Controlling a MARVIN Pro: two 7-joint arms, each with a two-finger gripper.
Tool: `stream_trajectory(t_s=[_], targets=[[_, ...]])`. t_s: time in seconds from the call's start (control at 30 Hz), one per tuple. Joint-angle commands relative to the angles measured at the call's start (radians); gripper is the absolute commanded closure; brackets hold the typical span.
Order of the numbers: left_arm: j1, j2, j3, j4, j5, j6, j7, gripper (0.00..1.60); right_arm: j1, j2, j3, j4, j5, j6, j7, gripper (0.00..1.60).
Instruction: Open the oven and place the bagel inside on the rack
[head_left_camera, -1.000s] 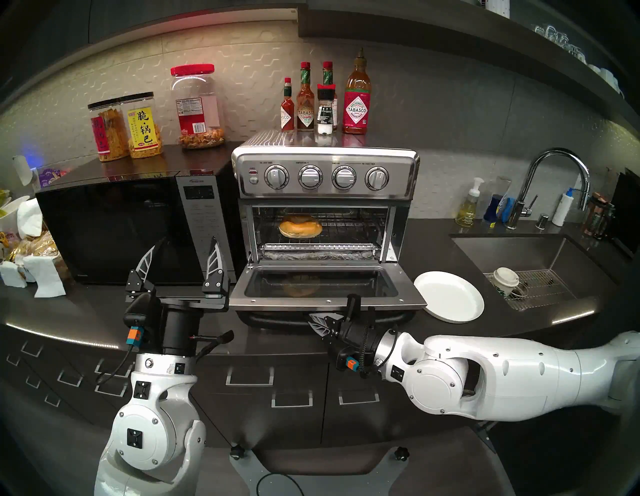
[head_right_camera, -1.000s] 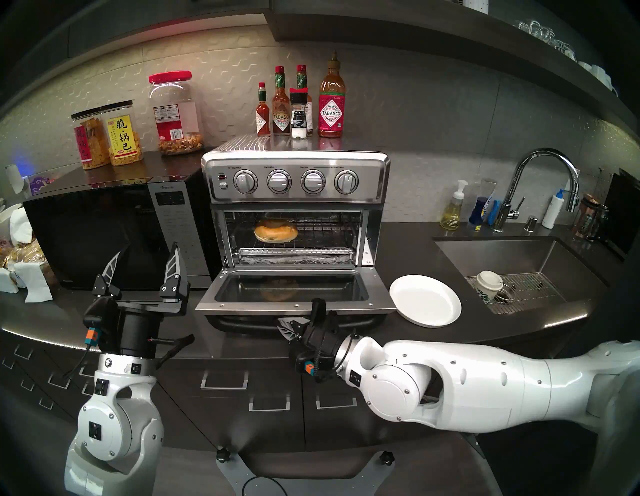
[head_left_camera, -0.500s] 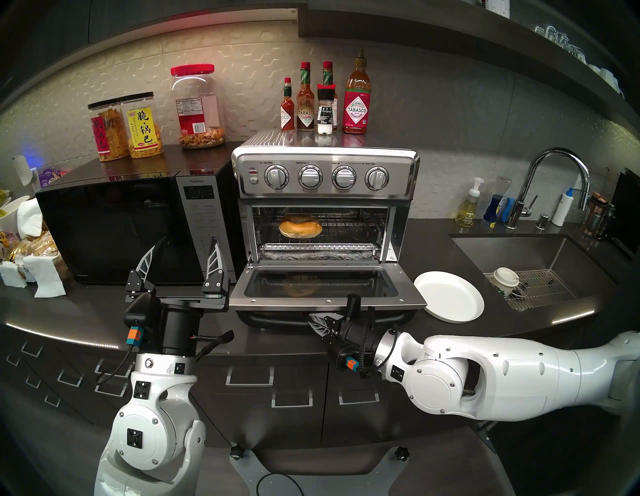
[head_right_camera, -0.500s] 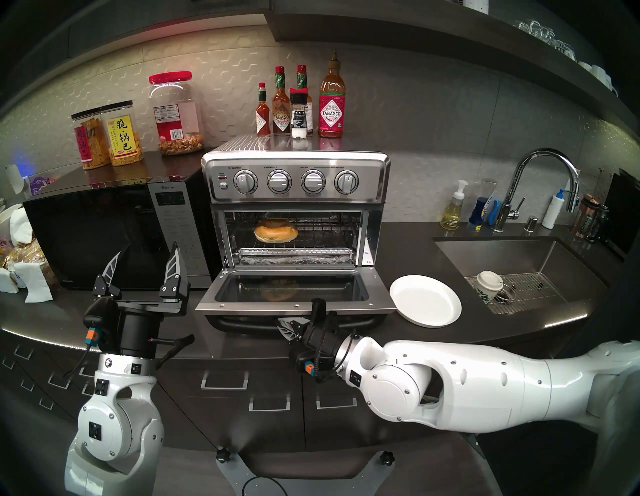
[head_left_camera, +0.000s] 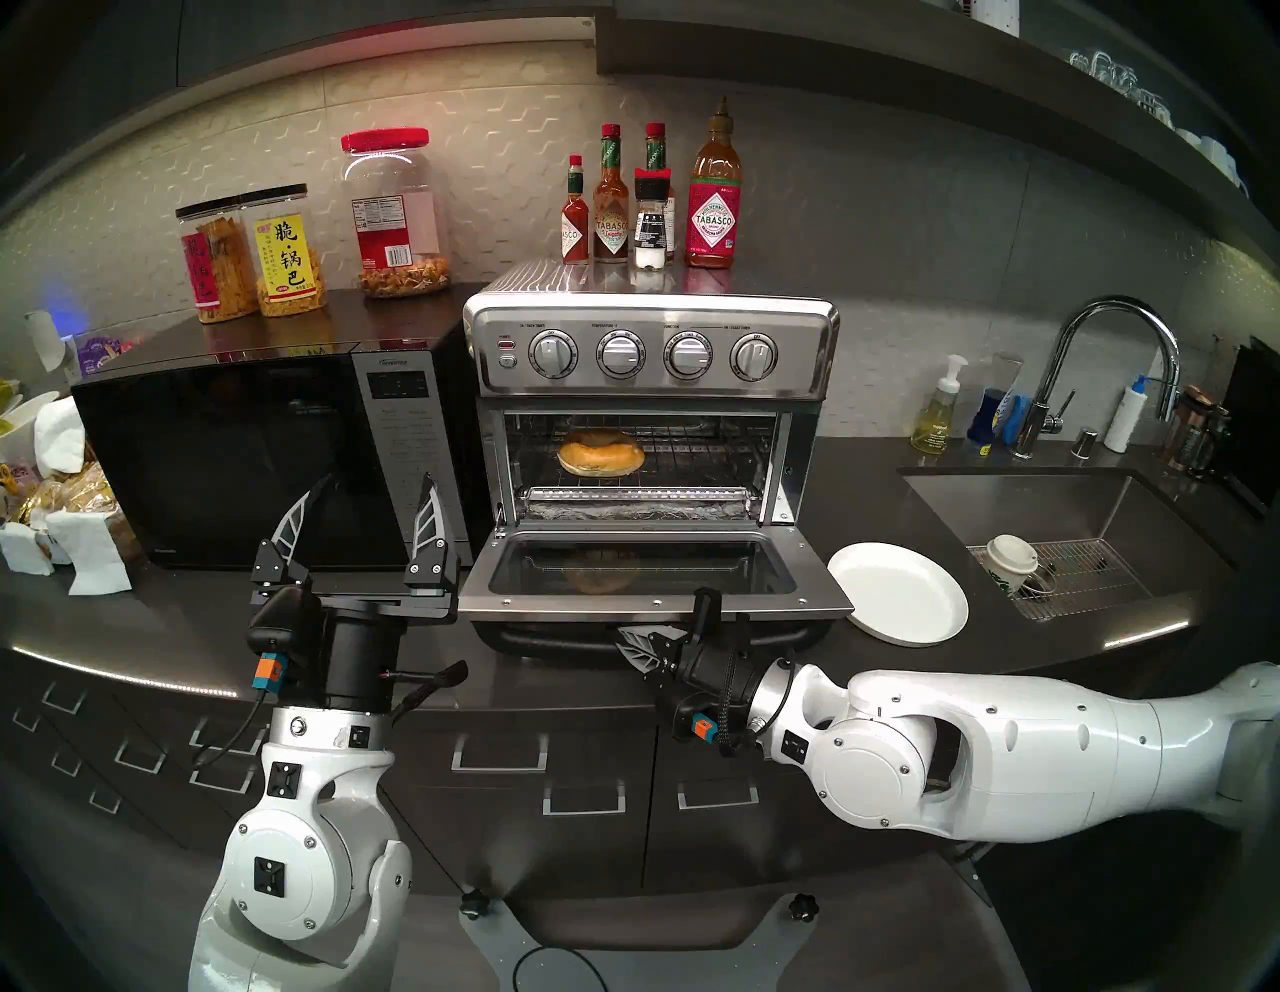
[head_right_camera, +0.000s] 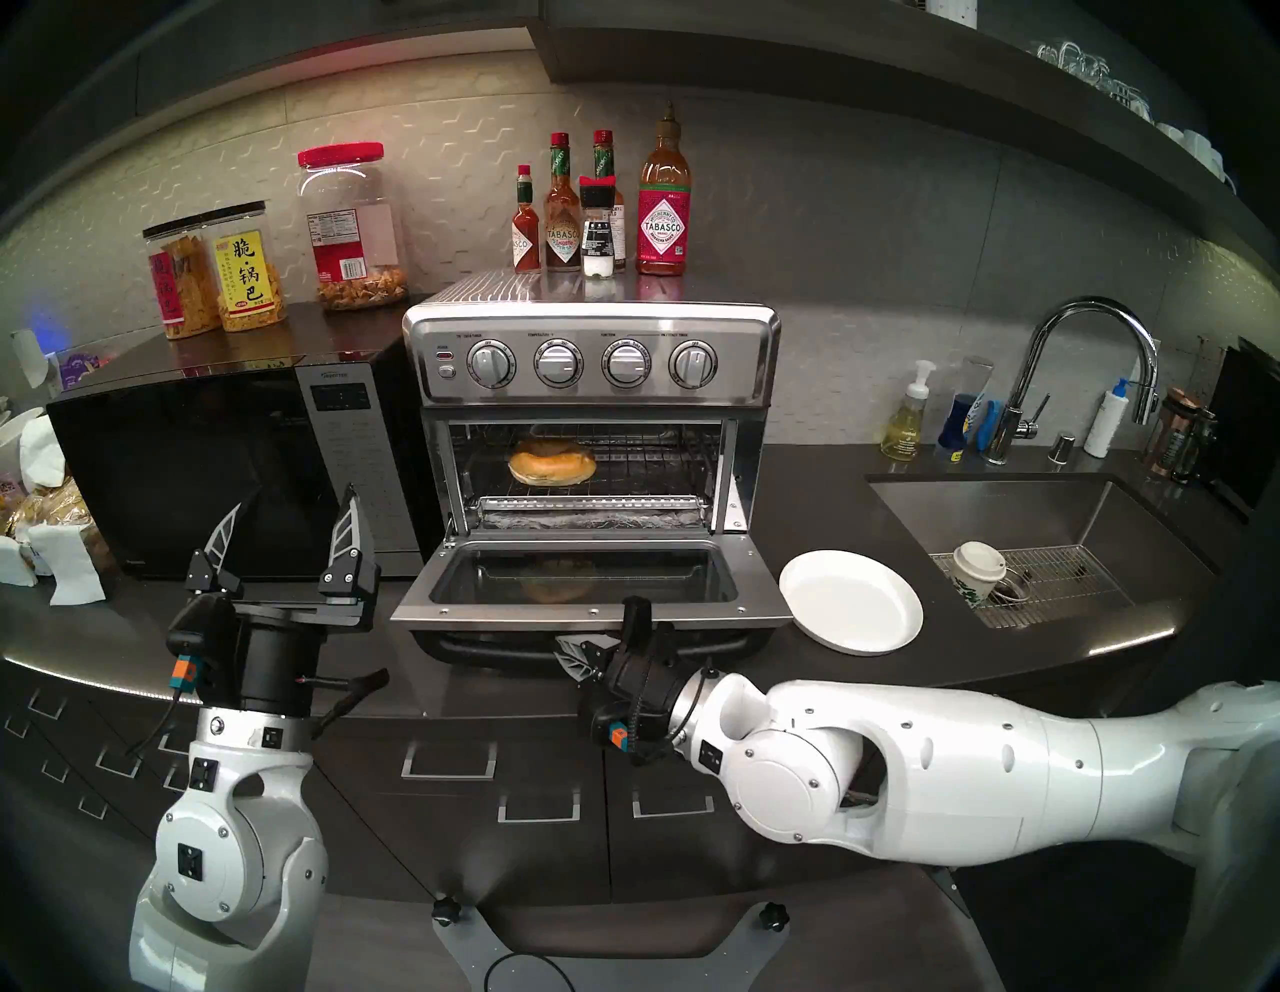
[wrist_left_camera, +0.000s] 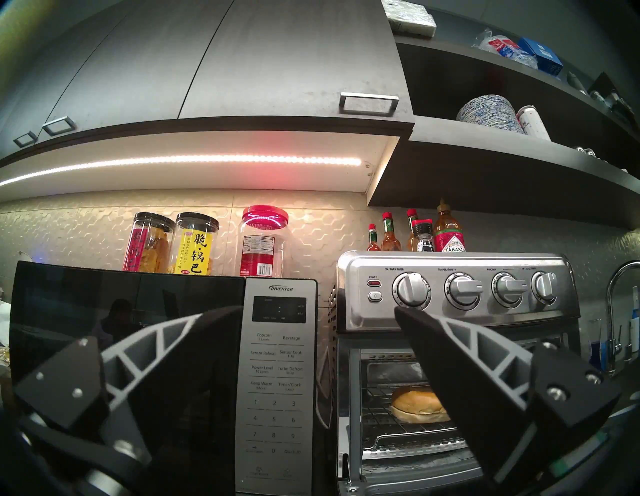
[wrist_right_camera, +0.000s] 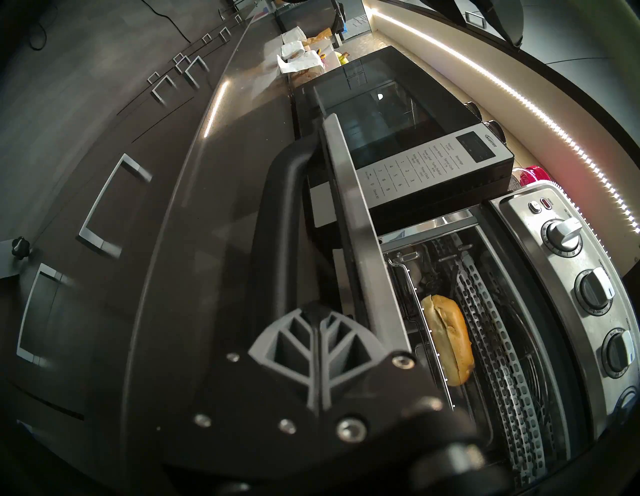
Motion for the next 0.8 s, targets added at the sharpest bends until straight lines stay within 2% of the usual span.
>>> stream_trajectory(t_s=[0.0,0.77], targets=[[0.002,0.001,0.0,-0.023,0.001,-0.001,-0.001,0.0,0.023,-0.003,0.026,-0.004,0.001,0.001,-0.01,1.6],[0.002,0.001,0.0,-0.023,0.001,-0.001,-0.001,0.0,0.023,-0.003,0.026,-0.004,0.001,0.001,-0.01,1.6]])
